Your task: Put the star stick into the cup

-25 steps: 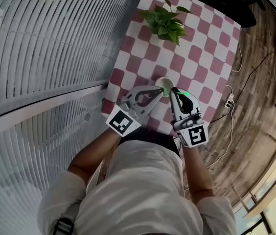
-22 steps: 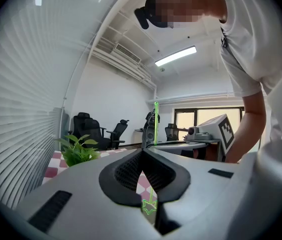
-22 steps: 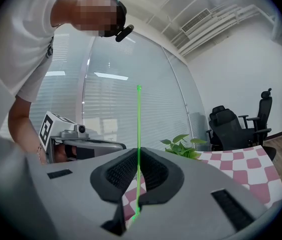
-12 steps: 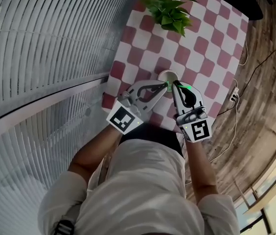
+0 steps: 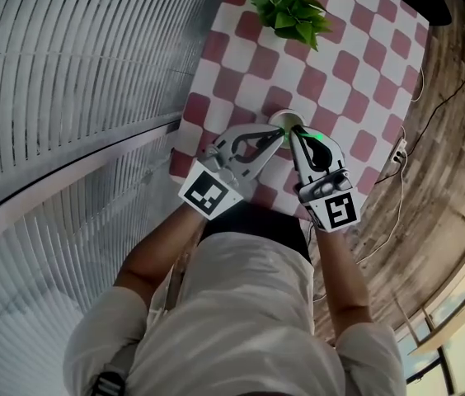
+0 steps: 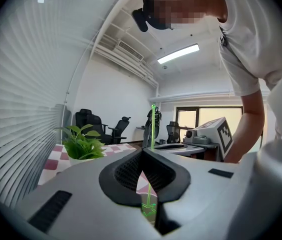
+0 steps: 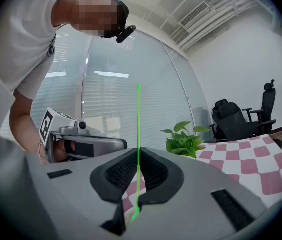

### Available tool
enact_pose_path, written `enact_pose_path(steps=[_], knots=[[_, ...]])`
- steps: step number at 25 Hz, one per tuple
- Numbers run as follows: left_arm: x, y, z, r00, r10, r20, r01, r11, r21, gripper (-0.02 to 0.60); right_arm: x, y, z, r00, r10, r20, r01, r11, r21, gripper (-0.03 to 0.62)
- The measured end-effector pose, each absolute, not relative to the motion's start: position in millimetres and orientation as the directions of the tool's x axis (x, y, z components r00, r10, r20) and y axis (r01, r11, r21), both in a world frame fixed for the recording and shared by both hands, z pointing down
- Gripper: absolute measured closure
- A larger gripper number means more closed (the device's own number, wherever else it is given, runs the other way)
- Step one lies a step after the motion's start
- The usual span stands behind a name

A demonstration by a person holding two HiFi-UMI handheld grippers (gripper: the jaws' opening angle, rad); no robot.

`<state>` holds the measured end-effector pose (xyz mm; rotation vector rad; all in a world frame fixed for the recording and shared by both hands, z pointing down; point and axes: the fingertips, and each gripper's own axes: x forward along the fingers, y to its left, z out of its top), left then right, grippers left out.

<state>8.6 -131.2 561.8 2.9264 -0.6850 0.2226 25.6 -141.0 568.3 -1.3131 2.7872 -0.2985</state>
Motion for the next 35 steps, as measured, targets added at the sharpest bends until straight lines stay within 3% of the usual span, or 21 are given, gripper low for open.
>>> enact_pose_path(steps=[35], knots=[[4,-134,592,0.879,-0.421,0.223,-0.451,-0.887,0.102,0.549,24,-132,614,-0.646,-0.758,0.093,-0.753,0.613,-0.238,0.554]])
